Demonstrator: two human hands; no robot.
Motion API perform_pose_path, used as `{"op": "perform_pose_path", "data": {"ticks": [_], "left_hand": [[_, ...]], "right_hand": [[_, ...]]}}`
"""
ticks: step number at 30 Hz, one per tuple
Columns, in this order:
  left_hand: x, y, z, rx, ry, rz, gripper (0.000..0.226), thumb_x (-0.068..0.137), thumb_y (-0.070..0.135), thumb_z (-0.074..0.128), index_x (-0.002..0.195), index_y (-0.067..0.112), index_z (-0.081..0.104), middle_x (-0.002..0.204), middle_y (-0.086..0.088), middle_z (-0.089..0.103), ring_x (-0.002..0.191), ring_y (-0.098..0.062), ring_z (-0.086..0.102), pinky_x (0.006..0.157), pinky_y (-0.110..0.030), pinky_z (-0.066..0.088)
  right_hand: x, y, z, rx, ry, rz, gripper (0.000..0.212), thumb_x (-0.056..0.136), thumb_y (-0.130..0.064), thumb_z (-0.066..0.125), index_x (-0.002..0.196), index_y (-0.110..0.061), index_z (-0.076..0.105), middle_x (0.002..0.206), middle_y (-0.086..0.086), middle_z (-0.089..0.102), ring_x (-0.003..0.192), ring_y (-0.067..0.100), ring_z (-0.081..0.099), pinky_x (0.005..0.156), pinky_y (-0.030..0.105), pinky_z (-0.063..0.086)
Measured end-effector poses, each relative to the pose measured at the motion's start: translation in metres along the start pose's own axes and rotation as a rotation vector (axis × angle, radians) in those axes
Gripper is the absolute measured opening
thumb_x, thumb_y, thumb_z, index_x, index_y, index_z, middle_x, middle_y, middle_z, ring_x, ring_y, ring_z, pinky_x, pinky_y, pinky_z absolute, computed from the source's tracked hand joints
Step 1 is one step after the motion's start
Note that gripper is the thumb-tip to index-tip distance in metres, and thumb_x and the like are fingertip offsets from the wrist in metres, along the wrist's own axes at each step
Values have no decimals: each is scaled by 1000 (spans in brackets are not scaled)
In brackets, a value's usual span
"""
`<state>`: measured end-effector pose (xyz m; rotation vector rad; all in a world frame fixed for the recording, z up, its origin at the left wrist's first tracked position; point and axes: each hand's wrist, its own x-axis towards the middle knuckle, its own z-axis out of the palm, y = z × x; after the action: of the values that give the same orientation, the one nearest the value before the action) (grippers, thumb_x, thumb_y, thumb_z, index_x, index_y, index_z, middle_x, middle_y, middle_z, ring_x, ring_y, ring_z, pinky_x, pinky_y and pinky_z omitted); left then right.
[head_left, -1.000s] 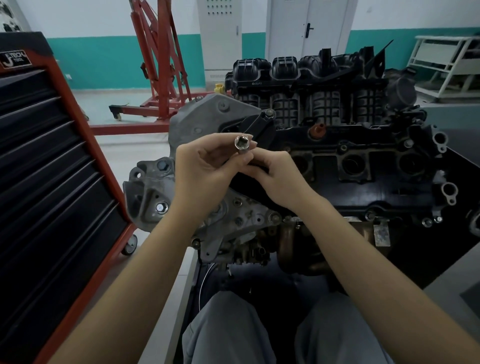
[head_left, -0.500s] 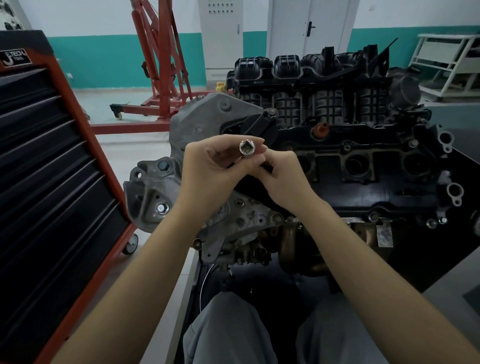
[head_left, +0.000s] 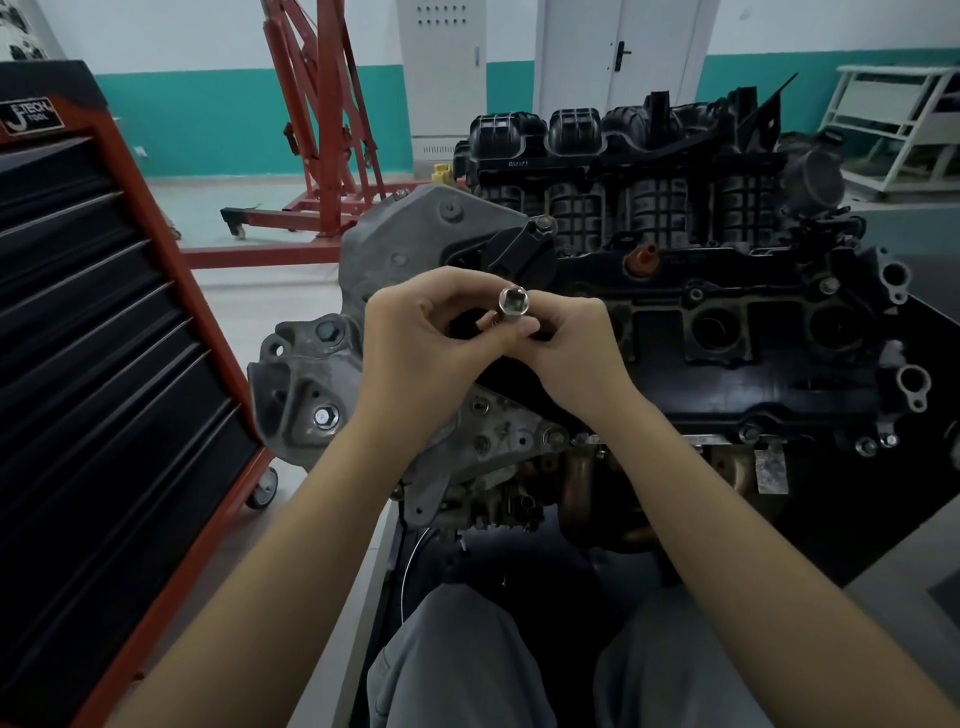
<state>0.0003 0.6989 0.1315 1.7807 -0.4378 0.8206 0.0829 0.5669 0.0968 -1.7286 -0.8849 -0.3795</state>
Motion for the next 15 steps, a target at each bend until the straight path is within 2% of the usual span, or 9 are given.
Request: {"op": "perform_pose_path", "data": {"ticks": [3, 5, 9, 13, 15], "left_hand": [[1, 0, 2, -9, 46, 6, 25, 74, -2, 78, 93, 12, 70, 88, 2, 72, 83, -11, 71, 78, -24, 56], [2, -1, 1, -69, 26, -18, 28, 76, -6, 75, 98, 10, 70, 91, -2, 72, 87, -15, 72, 82, -29, 56], [2, 0, -1, -53, -47, -20, 28, 75, -8, 75, 101, 4, 70, 95, -10, 72, 92, -19, 70, 86, -32, 56], [0, 2, 2, 63, 44, 6, 24, 70, 1, 82, 89, 10, 72, 86, -1, 72, 82, -12, 70, 78, -25, 56], [0, 2, 3, 40, 53, 5, 23, 73, -2, 80, 90, 11, 72, 87, 1, 72, 82, -12, 71, 78, -25, 56]], "right_hand": [[1, -2, -1, 28, -24, -11, 18, 82, -8, 74, 99, -7, 72, 93, 2, 73, 91, 9, 69, 83, 23, 53], [1, -3, -2, 29, -71, -8, 21, 85, -4, 70, 105, -3, 70, 98, 4, 73, 97, 11, 68, 88, 27, 52], [1, -3, -1, 30, -46, 3, 15, 84, -2, 69, 98, -6, 71, 91, 3, 72, 90, 13, 69, 84, 28, 53], [1, -4, -1, 53, -1, 14, 15, 80, -5, 75, 94, -10, 72, 88, 2, 73, 87, 12, 69, 81, 26, 53], [1, -5, -2, 61, -24, 11, 19, 81, -7, 75, 99, -7, 71, 94, 2, 73, 92, 10, 69, 85, 26, 53]]}}
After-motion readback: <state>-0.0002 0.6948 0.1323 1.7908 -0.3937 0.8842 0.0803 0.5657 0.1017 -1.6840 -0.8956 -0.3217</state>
